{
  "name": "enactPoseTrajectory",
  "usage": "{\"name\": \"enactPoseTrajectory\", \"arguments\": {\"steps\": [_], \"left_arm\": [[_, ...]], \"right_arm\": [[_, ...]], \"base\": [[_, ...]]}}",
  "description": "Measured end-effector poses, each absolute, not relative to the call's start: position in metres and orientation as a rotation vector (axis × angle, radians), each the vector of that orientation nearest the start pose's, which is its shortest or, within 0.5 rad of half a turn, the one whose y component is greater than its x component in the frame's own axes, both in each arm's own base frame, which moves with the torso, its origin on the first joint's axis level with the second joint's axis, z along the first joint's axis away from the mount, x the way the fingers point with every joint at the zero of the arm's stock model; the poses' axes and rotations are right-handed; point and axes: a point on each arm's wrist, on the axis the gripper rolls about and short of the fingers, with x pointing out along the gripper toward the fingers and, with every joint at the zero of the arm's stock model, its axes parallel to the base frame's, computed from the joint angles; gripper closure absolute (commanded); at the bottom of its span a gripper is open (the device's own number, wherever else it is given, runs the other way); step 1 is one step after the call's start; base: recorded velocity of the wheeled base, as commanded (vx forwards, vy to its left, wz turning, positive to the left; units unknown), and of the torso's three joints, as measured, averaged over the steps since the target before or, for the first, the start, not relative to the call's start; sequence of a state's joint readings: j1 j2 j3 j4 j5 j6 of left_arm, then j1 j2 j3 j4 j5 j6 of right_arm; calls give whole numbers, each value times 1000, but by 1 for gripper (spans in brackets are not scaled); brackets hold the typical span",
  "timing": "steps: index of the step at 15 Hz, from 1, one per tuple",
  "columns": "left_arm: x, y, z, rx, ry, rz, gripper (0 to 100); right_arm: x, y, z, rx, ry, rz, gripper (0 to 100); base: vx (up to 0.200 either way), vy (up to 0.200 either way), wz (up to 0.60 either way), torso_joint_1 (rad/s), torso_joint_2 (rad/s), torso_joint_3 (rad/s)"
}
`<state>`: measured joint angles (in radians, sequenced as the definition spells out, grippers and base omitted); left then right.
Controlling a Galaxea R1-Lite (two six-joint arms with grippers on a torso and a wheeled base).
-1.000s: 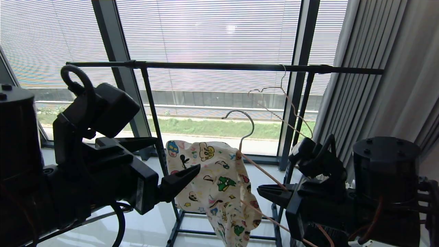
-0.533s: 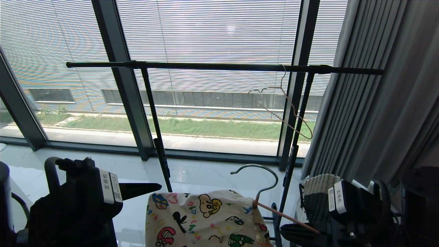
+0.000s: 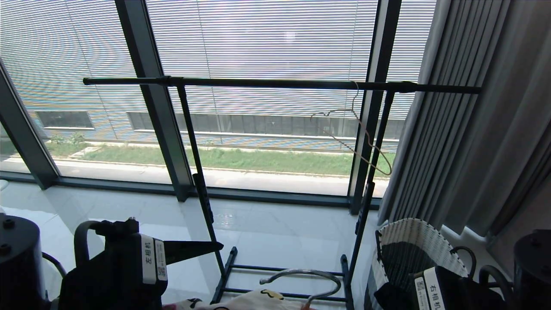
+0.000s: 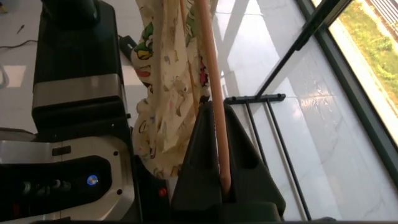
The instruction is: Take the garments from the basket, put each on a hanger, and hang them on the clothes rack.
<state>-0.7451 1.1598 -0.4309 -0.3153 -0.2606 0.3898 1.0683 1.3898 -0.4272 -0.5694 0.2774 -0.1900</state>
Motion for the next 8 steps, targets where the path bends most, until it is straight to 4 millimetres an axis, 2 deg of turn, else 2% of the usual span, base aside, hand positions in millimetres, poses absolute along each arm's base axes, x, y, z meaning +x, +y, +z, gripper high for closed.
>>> {"name": "enactPoseTrajectory", "arguments": {"steps": [7,8], "left_arm": [[104,-106,163,489,229,-1127,0],[102,-106,160,490,238,-1136,100]], "right_arm": [[88,181,159,-348,229,1385,100],[87,181,159,-348,228,1390,100]], "base": [[0,0,0,0,0,0],[0,0,0,0,0,0]]}}
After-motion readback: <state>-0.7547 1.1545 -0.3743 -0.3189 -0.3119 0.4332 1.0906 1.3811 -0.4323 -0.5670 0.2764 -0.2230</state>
